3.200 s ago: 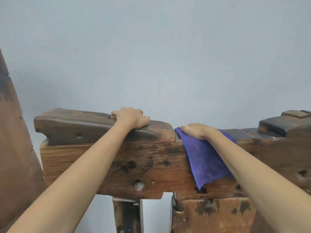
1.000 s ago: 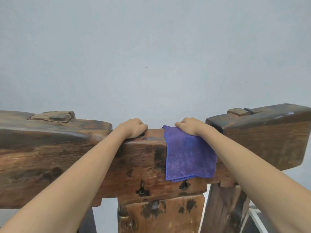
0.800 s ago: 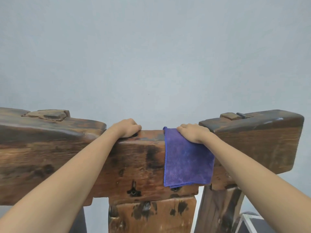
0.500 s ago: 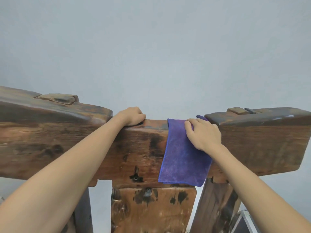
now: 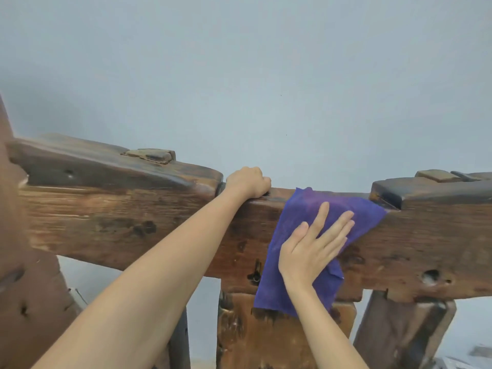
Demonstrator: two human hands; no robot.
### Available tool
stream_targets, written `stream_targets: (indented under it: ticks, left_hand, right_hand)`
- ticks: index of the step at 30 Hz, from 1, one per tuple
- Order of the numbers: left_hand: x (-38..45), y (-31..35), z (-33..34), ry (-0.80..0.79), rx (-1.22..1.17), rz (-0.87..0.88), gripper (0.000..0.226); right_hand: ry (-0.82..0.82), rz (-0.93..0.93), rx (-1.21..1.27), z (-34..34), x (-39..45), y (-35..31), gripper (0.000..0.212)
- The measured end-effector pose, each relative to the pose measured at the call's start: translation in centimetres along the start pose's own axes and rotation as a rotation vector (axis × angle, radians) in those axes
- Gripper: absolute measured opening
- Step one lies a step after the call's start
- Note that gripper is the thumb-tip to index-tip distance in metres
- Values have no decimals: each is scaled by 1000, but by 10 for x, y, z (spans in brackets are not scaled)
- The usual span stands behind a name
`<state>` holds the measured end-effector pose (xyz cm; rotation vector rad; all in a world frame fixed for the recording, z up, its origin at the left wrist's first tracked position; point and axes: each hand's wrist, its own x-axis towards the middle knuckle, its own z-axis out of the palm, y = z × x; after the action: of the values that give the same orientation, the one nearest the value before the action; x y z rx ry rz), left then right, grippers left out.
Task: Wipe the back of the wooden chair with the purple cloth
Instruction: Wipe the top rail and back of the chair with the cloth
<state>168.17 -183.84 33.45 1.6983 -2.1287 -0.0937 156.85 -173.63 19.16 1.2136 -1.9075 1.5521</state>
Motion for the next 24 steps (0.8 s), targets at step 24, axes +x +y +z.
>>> stream_targets:
  ticks: [24]
  left_hand:
    - [6, -4, -2, -128, 3, -40, 22]
  right_hand:
    - [-98, -674, -190, -53, 120, 94, 31]
